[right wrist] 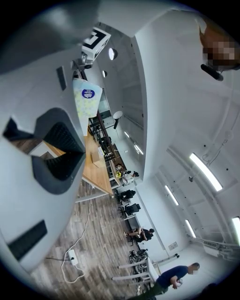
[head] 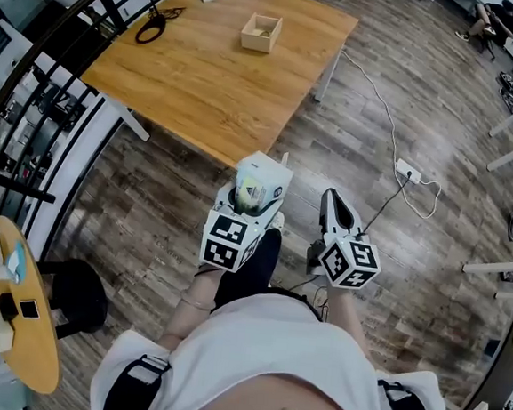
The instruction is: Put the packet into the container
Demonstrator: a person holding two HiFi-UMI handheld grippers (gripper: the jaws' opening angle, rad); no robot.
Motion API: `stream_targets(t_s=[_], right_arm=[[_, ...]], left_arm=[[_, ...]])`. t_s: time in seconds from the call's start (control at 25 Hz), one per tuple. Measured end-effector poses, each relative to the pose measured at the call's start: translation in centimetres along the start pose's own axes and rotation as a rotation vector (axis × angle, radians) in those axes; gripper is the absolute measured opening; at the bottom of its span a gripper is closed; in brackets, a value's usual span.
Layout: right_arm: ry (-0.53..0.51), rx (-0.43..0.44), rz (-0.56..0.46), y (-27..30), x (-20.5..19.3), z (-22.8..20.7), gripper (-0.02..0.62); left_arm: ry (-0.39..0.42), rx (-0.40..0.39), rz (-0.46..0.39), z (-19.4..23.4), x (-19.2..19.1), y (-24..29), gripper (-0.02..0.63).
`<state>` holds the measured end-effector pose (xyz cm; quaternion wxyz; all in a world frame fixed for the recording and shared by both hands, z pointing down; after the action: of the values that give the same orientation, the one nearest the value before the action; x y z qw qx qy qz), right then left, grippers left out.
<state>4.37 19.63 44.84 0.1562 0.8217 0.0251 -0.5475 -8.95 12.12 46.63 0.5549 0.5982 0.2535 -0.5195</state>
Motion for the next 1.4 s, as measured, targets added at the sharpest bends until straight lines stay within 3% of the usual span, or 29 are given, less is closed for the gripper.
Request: stream_targets(t_s=[0.64, 1.4], right_arm=[[-0.012, 0.027, 0.028, 12.4, 4.9, -2.6, 0.011], [-0.022, 0.071, 0.062, 23.2, 7.0, -3.5, 0.011]], left_arm=[[-0.005, -0.005, 0.000, 7.6, 6.7, 9.5, 0.311], [-0.043, 0.045, 0.004, 15.2, 9.6, 15.3, 0.311]])
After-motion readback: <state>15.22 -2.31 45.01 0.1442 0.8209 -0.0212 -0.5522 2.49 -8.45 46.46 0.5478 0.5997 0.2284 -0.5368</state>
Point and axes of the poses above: the fingertips, and each gripper's own axes: y forward along the fingers, z to its left, x out of its top, the point moved 2 cm from there along -y, backward along the fingers, and after that the axes turned 7 degrees about -x, right-handed, at the moved point
